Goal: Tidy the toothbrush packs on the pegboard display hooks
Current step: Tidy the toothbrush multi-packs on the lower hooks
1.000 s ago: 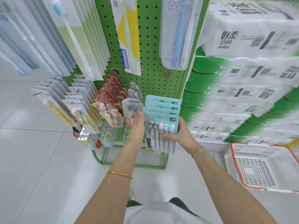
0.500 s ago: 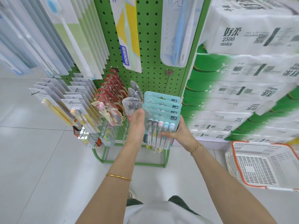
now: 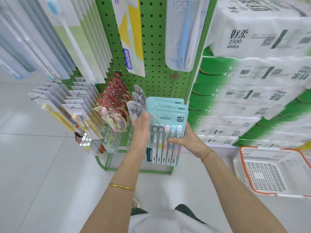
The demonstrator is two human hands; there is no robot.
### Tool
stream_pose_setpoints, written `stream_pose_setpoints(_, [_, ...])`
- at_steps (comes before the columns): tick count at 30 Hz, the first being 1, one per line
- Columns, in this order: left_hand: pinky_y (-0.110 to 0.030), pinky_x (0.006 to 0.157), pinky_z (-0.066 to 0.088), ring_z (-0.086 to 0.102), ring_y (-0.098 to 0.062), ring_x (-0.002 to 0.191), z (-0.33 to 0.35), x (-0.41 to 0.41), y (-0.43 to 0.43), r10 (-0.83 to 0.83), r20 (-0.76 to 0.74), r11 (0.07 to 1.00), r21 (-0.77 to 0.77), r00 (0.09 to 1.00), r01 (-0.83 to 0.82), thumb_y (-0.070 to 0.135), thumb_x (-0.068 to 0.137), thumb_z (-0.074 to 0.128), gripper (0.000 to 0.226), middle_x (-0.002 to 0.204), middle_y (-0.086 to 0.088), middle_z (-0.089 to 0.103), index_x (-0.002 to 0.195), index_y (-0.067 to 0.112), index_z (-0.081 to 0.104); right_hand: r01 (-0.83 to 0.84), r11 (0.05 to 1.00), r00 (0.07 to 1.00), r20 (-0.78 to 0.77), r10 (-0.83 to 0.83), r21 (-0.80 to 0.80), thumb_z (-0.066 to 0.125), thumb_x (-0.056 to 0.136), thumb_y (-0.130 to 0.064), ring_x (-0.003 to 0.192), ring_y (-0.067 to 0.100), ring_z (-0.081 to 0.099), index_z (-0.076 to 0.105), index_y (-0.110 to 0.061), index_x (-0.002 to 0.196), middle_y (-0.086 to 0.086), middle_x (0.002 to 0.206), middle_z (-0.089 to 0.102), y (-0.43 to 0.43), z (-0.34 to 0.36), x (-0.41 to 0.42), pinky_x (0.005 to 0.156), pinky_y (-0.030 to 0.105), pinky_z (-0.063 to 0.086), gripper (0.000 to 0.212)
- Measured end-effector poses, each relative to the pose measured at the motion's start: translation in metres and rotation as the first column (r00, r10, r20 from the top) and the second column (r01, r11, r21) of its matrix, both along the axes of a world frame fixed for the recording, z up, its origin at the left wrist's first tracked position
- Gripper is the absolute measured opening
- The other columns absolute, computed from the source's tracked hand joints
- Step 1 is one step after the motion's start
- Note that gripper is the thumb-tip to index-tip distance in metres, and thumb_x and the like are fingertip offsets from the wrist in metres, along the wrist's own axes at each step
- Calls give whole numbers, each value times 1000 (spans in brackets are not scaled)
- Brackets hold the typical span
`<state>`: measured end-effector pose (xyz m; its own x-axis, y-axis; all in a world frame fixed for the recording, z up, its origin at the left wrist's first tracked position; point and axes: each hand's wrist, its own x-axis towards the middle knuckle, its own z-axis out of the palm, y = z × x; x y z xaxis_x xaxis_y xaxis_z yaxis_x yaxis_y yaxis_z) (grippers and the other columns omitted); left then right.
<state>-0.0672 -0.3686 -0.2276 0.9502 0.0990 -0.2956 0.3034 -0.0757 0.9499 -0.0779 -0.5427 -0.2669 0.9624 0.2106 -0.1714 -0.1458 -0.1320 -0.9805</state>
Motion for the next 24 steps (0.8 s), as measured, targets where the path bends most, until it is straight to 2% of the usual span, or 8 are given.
stream_pose_setpoints(2, [-45, 117, 22, 32, -14, 138, -2, -1, 0, -2, 11, 1000, -15, 1000, 2, 60, 95, 26, 62, 150, 4, 36, 146, 26, 33, -18, 1000, 1000, -7, 18, -14, 72, 78, 3, 114, 4, 53, 28, -15, 140, 0, 133, 51, 0, 1, -1, 88, 14, 46, 78])
stream_pose_setpoints(6, [-46, 116, 24, 34, -13, 137, -2, -5, 0, 4, 17, 998, -56, 1000, -3, 81, 72, 30, 86, 148, 7, 37, 143, 31, 35, -25, 999, 1000, -19, 25, -25, 72, 78, 1, 118, 1, 51, 22, -18, 140, -4, 133, 49, 1, 1, -3, 92, 18, 47, 82])
stream_pose_setpoints(10, [-46, 116, 25, 35, -12, 135, 1, -8, -1, -5, 1, 992, -124, 1000, 5, 75, 74, 35, 82, 148, 8, 37, 143, 31, 36, -12, 1000, 1000, -18, 12, -15, 72, 78, 3, 116, -4, 50, 19, -23, 139, -7, 133, 47, 1, 0, -7, 93, 18, 47, 84])
stream_pose_setpoints(14, [-46, 111, 32, 45, -14, 129, 1, -11, 1, 27, -37, 977, -210, 999, -34, 76, 66, 46, 84, 140, 5, 48, 137, 30, 45, -9, 1000, 1000, -21, 9, -17, 72, 77, 5, 116, -4, 50, 20, -26, 135, -7, 132, 48, 2, -3, -11, 94, 19, 47, 84])
stream_pose_setpoints(18, [-40, 107, 36, 50, -14, 122, 4, -14, 1, 30, -47, 970, -242, 998, -41, 61, 78, 45, 63, 130, 4, 56, 131, 27, 51, -2, 1000, 1000, -18, 1, -20, 72, 76, 5, 115, -4, 51, 22, -29, 132, -7, 132, 48, 2, -6, -15, 97, 20, 46, 83])
stream_pose_setpoints(21, [-31, 89, 43, 56, -13, 112, 6, -15, 0, 59, -24, 960, -273, 998, -63, 45, 95, 40, 37, 121, 2, 61, 123, 24, 55, 2, 1000, 1000, -19, -3, -17, 71, 76, 6, 113, -8, 51, 22, -29, 131, -10, 130, 48, 3, -4, -15, 93, 17, 47, 82])
stream_pose_setpoints(24, [-25, 75, 43, 61, -5, 97, 9, -15, -1, 49, -10, 959, -277, 999, -50, 37, 99, 36, 31, 109, 5, 65, 116, 23, 57, 8, 1000, 1000, -17, -9, -11, 71, 76, 7, 109, -13, 52, 19, -28, 134, -11, 129, 49, 3, -2, -15, 91, 13, 46, 85])
